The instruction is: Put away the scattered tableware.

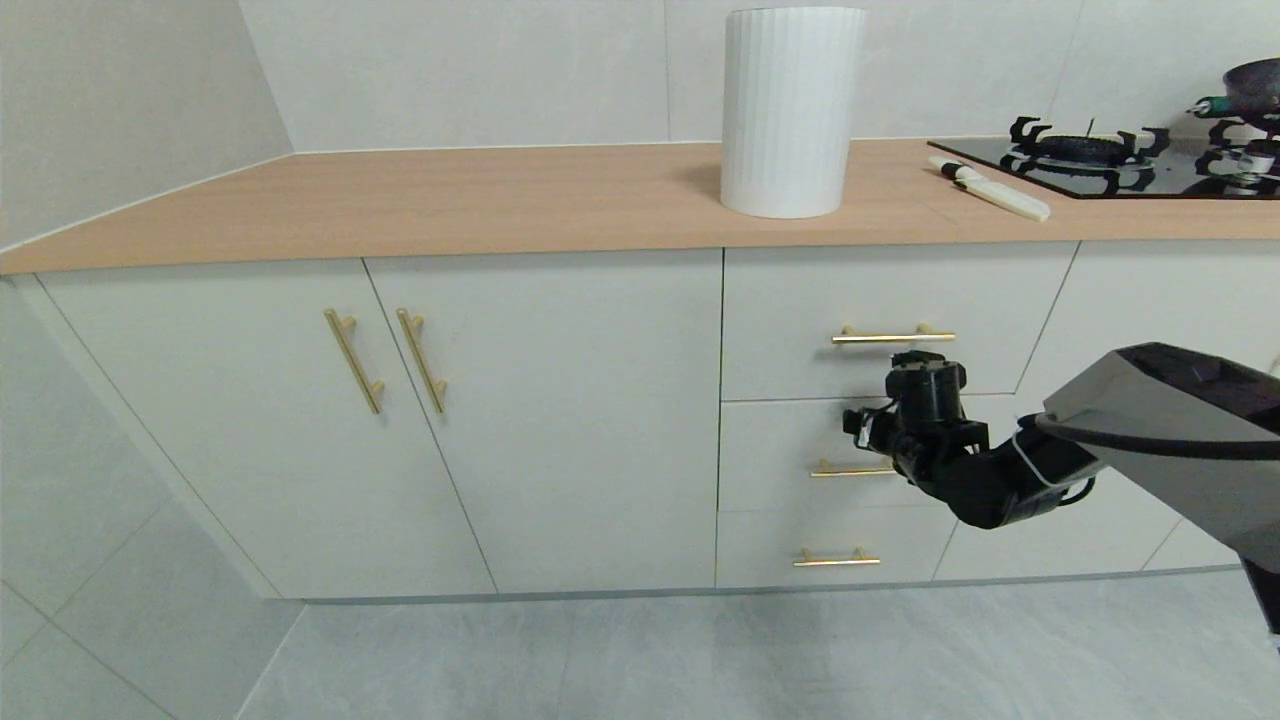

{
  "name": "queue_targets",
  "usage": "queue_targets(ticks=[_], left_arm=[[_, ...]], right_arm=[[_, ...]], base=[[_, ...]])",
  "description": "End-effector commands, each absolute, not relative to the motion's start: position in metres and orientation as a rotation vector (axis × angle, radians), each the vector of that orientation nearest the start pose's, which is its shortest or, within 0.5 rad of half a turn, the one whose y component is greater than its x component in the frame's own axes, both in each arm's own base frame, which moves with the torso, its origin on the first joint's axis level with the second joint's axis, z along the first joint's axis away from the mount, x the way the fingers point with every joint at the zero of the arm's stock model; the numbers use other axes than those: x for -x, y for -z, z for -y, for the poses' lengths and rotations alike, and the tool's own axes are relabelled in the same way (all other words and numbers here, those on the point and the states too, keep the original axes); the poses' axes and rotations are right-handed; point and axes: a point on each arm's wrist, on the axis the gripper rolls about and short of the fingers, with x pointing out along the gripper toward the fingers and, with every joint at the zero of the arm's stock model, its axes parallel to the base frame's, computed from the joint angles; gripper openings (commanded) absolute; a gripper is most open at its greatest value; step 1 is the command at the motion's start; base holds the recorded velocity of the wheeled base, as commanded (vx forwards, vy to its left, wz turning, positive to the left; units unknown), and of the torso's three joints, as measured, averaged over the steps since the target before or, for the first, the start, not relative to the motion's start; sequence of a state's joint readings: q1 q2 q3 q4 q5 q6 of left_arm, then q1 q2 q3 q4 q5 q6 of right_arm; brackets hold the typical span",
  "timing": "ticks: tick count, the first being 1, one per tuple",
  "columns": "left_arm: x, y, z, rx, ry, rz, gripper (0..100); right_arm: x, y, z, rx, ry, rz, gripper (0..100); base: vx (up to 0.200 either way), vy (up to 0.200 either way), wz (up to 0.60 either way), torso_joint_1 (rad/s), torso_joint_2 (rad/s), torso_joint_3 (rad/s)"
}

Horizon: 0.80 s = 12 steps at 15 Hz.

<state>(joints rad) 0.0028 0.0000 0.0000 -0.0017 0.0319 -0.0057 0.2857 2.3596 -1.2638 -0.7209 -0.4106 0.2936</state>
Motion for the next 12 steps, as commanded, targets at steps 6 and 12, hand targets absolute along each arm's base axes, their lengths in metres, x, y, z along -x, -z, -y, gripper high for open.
queue_targets(ticks=[6,12], left_arm=[[0.023,-0.076,-0.001,0.006,-0.035,0.002,100],[0.023,-0.076,-0.001,0.006,-0.035,0.002,100]], right_arm=[[-0.287,-0.207,-0.102,-0.129,0.056,-0.109,100],[-0.129,-0.259,-0.030,-0.041,0.228,0.162,100]], base=[[0.000,0.000,0.00,0.000,0.00,0.000],[0.000,0.000,0.00,0.000,0.00,0.000]])
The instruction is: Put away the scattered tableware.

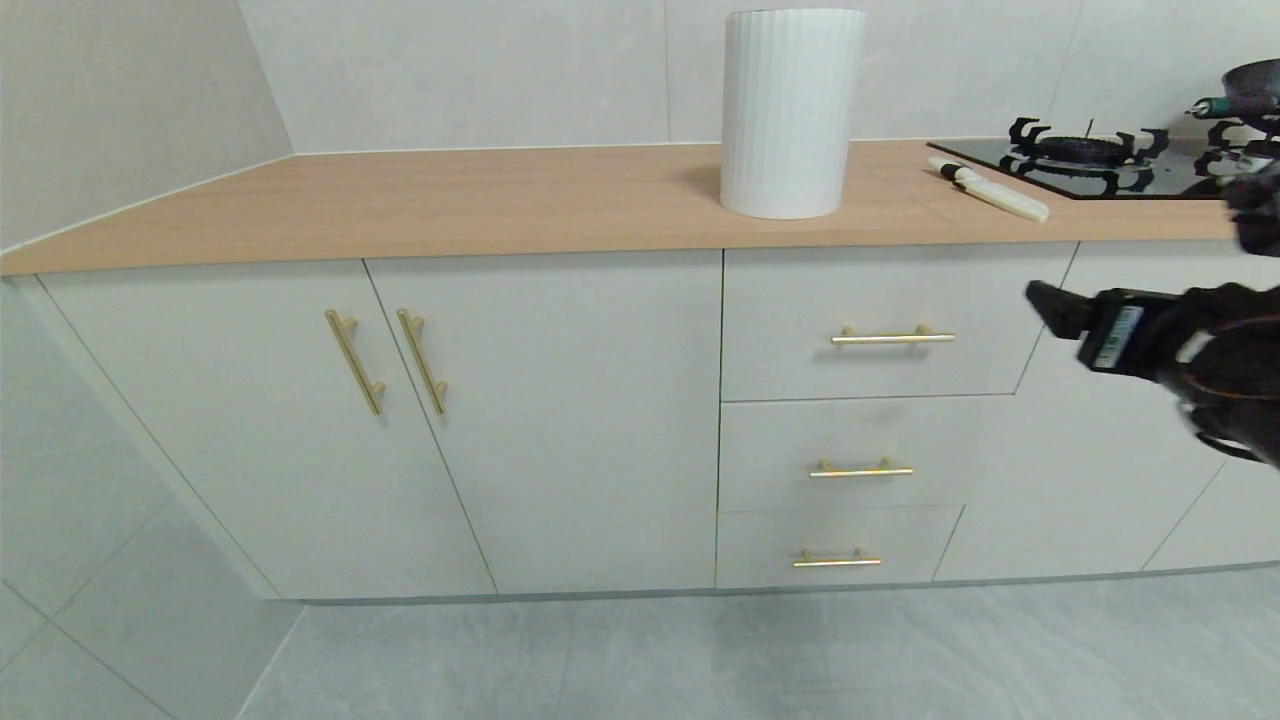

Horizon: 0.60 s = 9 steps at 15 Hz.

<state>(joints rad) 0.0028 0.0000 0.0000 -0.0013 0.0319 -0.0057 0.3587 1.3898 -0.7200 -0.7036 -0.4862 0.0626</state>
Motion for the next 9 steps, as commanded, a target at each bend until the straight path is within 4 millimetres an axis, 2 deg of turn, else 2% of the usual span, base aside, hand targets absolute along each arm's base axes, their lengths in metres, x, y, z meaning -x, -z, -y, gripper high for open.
queue_targets(ticks=[1,3,4,5,6,8,9], left_arm=[[0.023,-0.076,-0.001,0.006,-0.035,0.002,100],[0.023,-0.076,-0.001,0.006,-0.035,0.002,100],[0.023,-0.076,-0.001,0.006,-0.035,0.002,100],[0.023,-0.076,-0.001,0.006,-0.035,0.002,100],[0.023,-0.076,-0.001,0.006,-0.035,0.002,100],[0.023,-0.076,-0.001,0.006,-0.037,0.002,100],[0.023,-0.076,-0.001,0.006,-0.035,0.002,100]], right_arm=[[-0.110,-0.250,-0.018,-0.035,0.272,0.166,100],[-0.076,-0.241,-0.005,-0.040,0.328,0.186,100],[-0.067,-0.238,-0.002,-0.038,0.351,0.184,100],[-0.040,-0.227,0.006,-0.019,0.415,0.163,100],[-0.022,-0.220,0.009,-0.005,0.430,0.153,100],[0.008,-0.202,0.013,0.006,0.448,0.134,100],[0.018,-0.186,0.013,0.014,0.487,0.112,100]], base=[[0.000,0.000,0.00,0.000,0.00,0.000],[0.000,0.000,0.00,0.000,0.00,0.000],[0.000,0.000,0.00,0.000,0.00,0.000],[0.000,0.000,0.00,0.000,0.00,0.000],[0.000,0.000,0.00,0.000,0.00,0.000],[0.000,0.000,0.00,0.000,0.00,0.000],[0.000,0.000,0.00,0.000,0.00,0.000]])
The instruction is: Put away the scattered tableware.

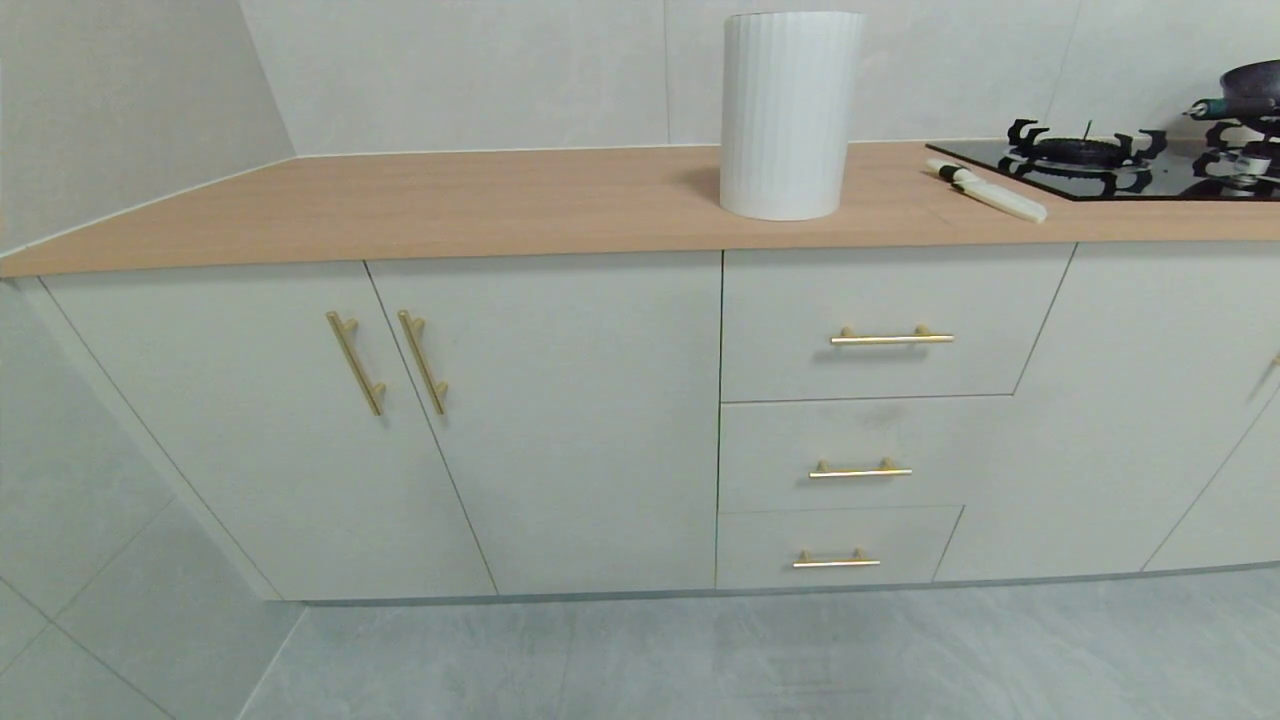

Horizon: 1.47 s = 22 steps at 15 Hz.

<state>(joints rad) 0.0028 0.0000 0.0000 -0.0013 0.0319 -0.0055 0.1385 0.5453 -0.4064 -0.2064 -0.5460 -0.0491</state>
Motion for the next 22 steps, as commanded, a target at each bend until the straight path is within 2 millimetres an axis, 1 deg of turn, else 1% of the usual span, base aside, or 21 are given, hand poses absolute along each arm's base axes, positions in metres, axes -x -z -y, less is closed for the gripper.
queue_targets(ticks=[1,3,5,6,7,8,9,11,12,14,15,17,19,22], left_arm=[[0.023,-0.076,-0.001,0.006,-0.035,0.002,100],[0.023,-0.076,-0.001,0.006,-0.035,0.002,100],[0.023,-0.076,-0.001,0.006,-0.035,0.002,100],[0.023,-0.076,-0.001,0.006,-0.035,0.002,100],[0.023,-0.076,-0.001,0.006,-0.035,0.002,100],[0.023,-0.076,-0.001,0.006,-0.035,0.002,100],[0.023,-0.076,-0.001,0.006,-0.035,0.002,100],[0.023,-0.076,-0.001,0.006,-0.035,0.002,100],[0.023,-0.076,-0.001,0.006,-0.035,0.002,100],[0.023,-0.076,-0.001,0.006,-0.035,0.002,100],[0.023,-0.076,-0.001,0.006,-0.035,0.002,100],[0.023,-0.076,-0.001,0.006,-0.035,0.002,100],[0.023,-0.076,-0.001,0.006,-0.035,0.002,100],[0.023,-0.076,-0.001,0.002,-0.035,0.002,100]], right_arm=[[0.023,-0.174,0.012,0.017,0.526,0.112,100],[0.028,-0.160,0.011,0.020,0.552,0.120,100],[0.034,-0.141,0.011,0.014,0.531,0.141,100],[0.038,-0.126,0.010,0.013,0.448,0.170,100],[0.037,-0.114,0.008,0.015,0.378,0.170,100],[0.034,-0.108,0.008,0.007,0.361,0.150,100],[0.031,-0.103,0.007,-0.033,0.307,0.136,100],[0.024,-0.083,0.004,-0.025,0.194,0.069,100],[0.023,-0.080,0.003,-0.051,0.146,0.048,100],[0.023,-0.080,0.003,-0.051,0.146,0.048,100],[0.023,-0.080,0.001,-0.082,0.049,0.045,100],[0.023,-0.079,0.001,-0.062,0.048,0.040,100],[0.023,-0.075,0.001,0.028,0.044,-0.013,100],[0.023,-0.075,0.000,-0.003,0.011,-0.006,100]], base=[[0.000,0.000,0.00,0.000,0.00,0.000],[0.000,0.000,0.00,0.000,0.00,0.000],[0.000,0.000,0.00,0.000,0.00,0.000],[0.000,0.000,0.00,0.000,0.00,0.000],[0.000,0.000,0.00,0.000,0.00,0.000],[0.000,0.000,0.00,0.000,0.00,0.000],[0.000,0.000,0.00,0.000,0.00,0.000],[0.000,0.000,0.00,0.000,0.00,0.000],[0.000,0.000,0.00,0.000,0.00,0.000],[0.000,0.000,0.00,0.000,0.00,0.000],[0.000,0.000,0.00,0.000,0.00,0.000],[0.000,0.000,0.00,0.000,0.00,0.000],[0.000,0.000,0.00,0.000,0.00,0.000],[0.000,0.000,0.00,0.000,0.00,0.000]])
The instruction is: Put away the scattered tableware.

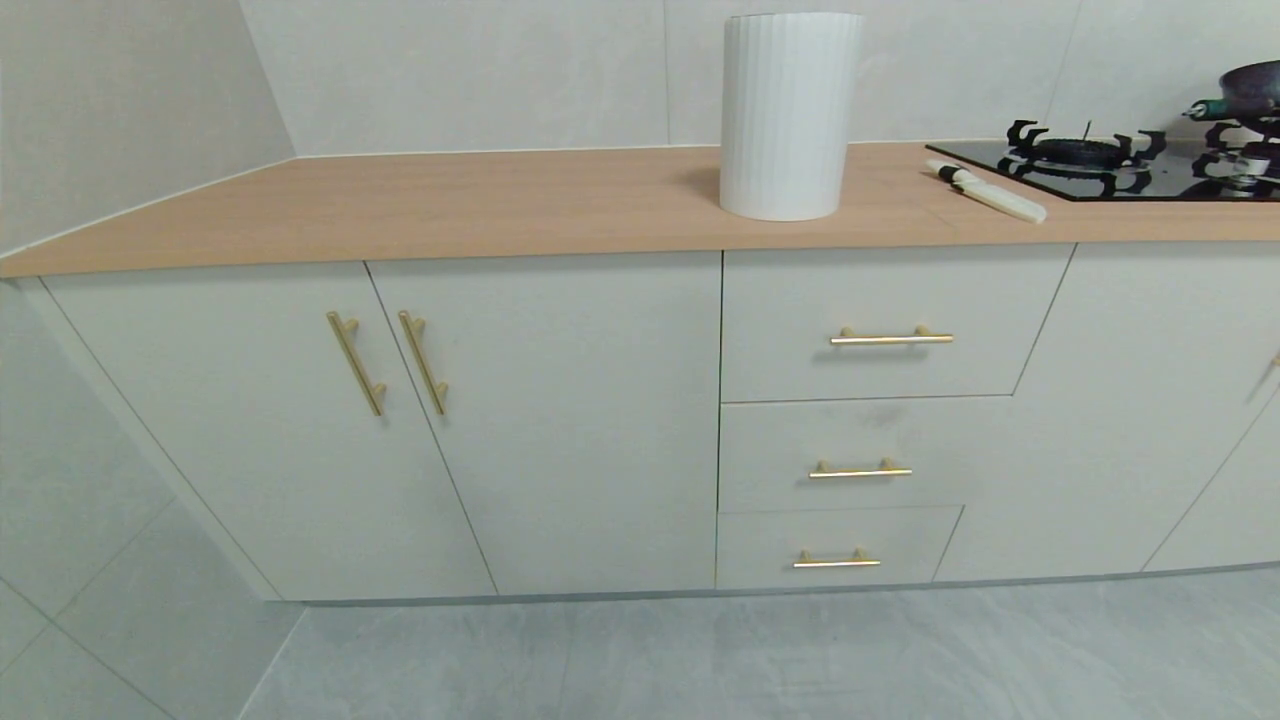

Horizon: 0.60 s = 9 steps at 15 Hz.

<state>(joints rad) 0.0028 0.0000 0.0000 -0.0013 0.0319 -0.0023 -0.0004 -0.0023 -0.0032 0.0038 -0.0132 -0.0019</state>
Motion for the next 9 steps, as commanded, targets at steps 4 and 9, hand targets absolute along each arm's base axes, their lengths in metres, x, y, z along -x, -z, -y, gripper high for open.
queue_targets(ticks=[4,9], left_arm=[[0.0228,-0.0756,-0.0007,-0.006,-0.035,0.001,100],[0.0228,-0.0756,-0.0007,-0.005,-0.035,0.001,100]], right_arm=[[0.0230,-0.0754,0.0002,-0.005,0.011,-0.006,100],[0.0230,-0.0754,0.0002,-0.003,0.009,-0.006,100]], base=[[0.000,0.000,0.00,0.000,0.00,0.000],[0.120,0.000,0.00,0.000,0.00,0.001]])
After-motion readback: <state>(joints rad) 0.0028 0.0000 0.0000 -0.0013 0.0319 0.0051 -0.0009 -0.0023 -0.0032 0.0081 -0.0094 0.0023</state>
